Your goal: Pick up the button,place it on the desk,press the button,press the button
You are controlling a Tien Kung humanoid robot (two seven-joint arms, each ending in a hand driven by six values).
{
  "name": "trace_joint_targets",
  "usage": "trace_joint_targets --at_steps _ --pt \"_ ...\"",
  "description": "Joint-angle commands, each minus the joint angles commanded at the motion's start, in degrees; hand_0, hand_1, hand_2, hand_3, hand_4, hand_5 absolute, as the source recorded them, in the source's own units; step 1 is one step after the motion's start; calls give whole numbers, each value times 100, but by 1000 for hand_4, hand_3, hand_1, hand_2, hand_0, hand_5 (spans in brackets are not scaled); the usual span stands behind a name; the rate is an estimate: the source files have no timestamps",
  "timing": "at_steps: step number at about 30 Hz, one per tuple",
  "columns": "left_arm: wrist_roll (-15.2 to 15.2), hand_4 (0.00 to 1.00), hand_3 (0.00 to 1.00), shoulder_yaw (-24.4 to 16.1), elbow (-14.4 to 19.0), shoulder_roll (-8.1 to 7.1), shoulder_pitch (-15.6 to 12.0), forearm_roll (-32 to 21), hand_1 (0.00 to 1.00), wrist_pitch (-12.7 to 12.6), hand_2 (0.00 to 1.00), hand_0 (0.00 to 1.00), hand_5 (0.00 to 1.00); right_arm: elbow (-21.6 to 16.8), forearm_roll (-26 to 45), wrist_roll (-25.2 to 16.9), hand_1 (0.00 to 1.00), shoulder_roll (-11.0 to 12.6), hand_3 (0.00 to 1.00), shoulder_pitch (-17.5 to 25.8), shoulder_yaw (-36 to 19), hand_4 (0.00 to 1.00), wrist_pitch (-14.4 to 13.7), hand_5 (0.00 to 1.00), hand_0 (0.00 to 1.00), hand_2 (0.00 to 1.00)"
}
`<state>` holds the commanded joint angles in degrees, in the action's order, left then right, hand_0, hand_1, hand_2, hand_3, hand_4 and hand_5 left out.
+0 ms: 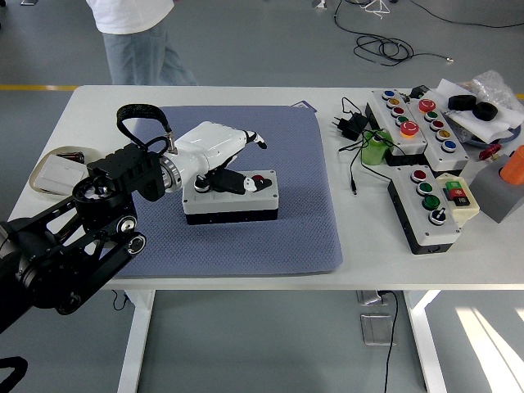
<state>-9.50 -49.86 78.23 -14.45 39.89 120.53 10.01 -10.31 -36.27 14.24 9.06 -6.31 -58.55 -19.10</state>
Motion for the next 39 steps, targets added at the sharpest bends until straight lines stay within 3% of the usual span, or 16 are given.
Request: trace_joint_targets --at_steps 3,4,9,10,12,14,15,16,21,22,28,33,35,39 --pt "8 806 901 -93 -99 0 -94 -426 136 -695 199 11 763 0 1 -6 797 -1 751 -5 -5 412 -1 479 787 817" --pt "10 805 998 -107 -114 0 -106 -599 365 -918 517 171 853 0 2 -7 797 -1 751 -6 -5 412 -1 479 787 817" --pt "149 805 998 -368 -233 3 -285 -1720 365 -2145 517 171 853 0 0 -10 797 -3 751 -8 -21 412 -1 479 787 817" --pt "222 788 998 -438 -259 9 -321 -1943 725 -2368 832 630 920 0 3 -11 797 -2 751 -9 -18 412 0 479 787 817" --pt "319 788 998 -525 -289 15 -358 -2424 725 -2835 832 630 920 0 9 -13 797 -2 751 -11 -14 412 2 479 787 817" --pt "468 788 998 -677 -335 19 -409 -2930 725 -3101 832 630 920 0 2 -11 797 -4 751 -15 -19 412 2 479 787 817" --pt "548 788 998 -771 -360 16 -431 -3154 725 -3081 832 630 920 0 -8 -8 797 -4 751 -19 -22 412 4 479 787 817" --pt "606 776 998 -843 -382 14 -446 -3377 828 -3049 906 760 998 0 -13 -7 797 -4 751 -22 -23 412 5 479 787 817" --pt "775 776 998 -1072 -511 -2 -501 -4584 828 -2953 906 760 998 0 -29 -4 797 -7 751 -33 -35 412 3 479 787 817" --pt "814 764 998 -1215 -610 -16 -535 -4844 854 -2873 920 810 998 0 -36 -2 797 -7 751 -38 -41 412 2 479 787 817" --pt "818 755 989 -1449 -813 -58 -634 -6260 856 -2775 917 814 998 0 -46 2 797 -12 751 -52 -66 412 -6 479 787 817" --pt "839 755 989 -1526 -992 -69 -689 -7489 856 -2538 917 814 998 0 -70 9 797 -15 751 -68 -76 412 -3 479 787 817" --pt "826 748 957 -1551 -1043 -71 -707 -7922 814 -2451 867 793 998 0 -72 9 797 -15 751 -69 -76 412 0 479 787 817" --pt "762 748 957 -1586 -1134 -108 -745 -8133 814 -2254 867 793 998 0 -83 7 797 -13 751 -75 -88 412 2 479 787 817"
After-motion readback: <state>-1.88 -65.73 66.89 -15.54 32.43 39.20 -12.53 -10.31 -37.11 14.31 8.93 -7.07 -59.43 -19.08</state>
